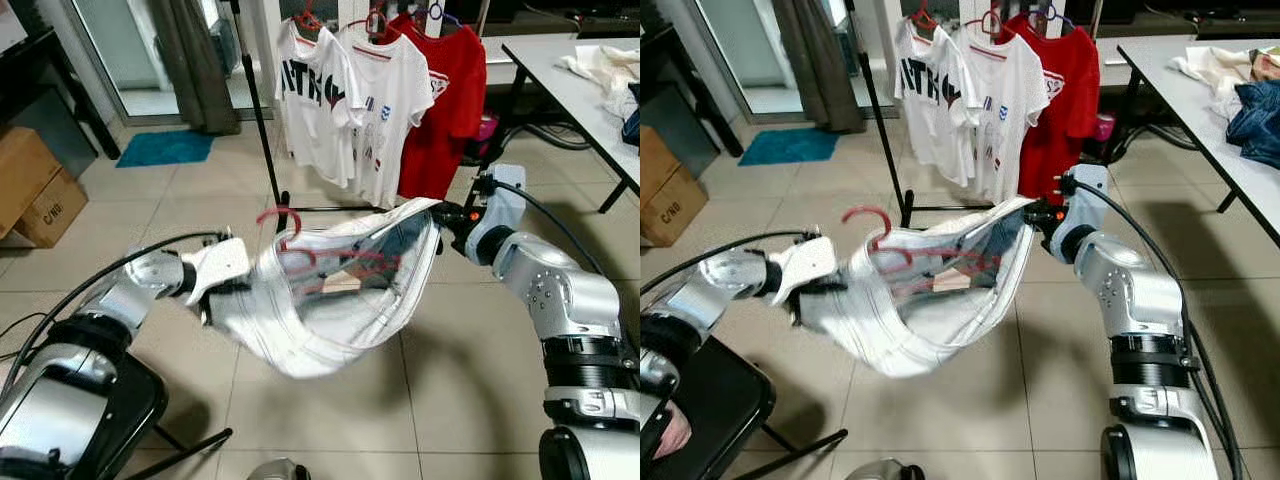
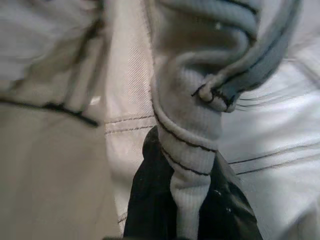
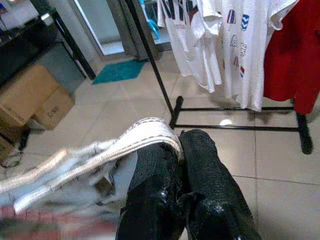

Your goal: Hang hanger

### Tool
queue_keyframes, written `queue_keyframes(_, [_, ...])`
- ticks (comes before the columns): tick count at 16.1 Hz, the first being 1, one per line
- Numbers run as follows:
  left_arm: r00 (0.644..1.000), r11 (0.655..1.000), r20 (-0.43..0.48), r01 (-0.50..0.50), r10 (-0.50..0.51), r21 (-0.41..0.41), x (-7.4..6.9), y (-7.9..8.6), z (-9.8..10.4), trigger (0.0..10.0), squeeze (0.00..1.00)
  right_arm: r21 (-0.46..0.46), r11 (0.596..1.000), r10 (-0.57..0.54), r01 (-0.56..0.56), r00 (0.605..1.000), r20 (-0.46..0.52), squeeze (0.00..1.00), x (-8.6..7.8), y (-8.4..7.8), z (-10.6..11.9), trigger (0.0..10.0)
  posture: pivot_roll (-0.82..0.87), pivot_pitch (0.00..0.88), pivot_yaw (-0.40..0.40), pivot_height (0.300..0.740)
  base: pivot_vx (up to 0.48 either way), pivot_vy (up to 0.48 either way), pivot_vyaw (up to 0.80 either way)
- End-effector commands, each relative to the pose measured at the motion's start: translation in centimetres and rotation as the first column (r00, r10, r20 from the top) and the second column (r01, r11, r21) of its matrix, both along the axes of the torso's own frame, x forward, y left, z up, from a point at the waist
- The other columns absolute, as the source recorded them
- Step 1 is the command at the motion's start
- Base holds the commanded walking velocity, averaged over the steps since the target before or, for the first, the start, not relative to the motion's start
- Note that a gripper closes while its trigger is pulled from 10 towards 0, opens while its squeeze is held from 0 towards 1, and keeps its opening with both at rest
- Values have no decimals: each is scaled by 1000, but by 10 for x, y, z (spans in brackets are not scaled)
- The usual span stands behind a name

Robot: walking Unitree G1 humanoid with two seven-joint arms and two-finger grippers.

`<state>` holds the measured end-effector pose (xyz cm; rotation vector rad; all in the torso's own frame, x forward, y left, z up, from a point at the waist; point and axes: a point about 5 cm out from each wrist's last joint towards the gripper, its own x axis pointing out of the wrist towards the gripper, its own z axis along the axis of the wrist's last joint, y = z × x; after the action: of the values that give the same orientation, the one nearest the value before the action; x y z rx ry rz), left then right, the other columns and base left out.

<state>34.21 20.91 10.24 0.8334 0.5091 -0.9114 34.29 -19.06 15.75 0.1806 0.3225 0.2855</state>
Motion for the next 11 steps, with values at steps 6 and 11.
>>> queue_keyframes(6, [995,982,-66,-66,79,176,-13,3,-42,0,0,5,999,48,-49,996,80,0,1,6,38,0,-69,0,127,740,0,0,0])
queue_keyframes(11, [980,956,-86,-152,178,250,-21,-1,-65,0,0,53,995,83,-87,994,75,0,-2,9,49,0,-89,0,122,740,0,0,0])
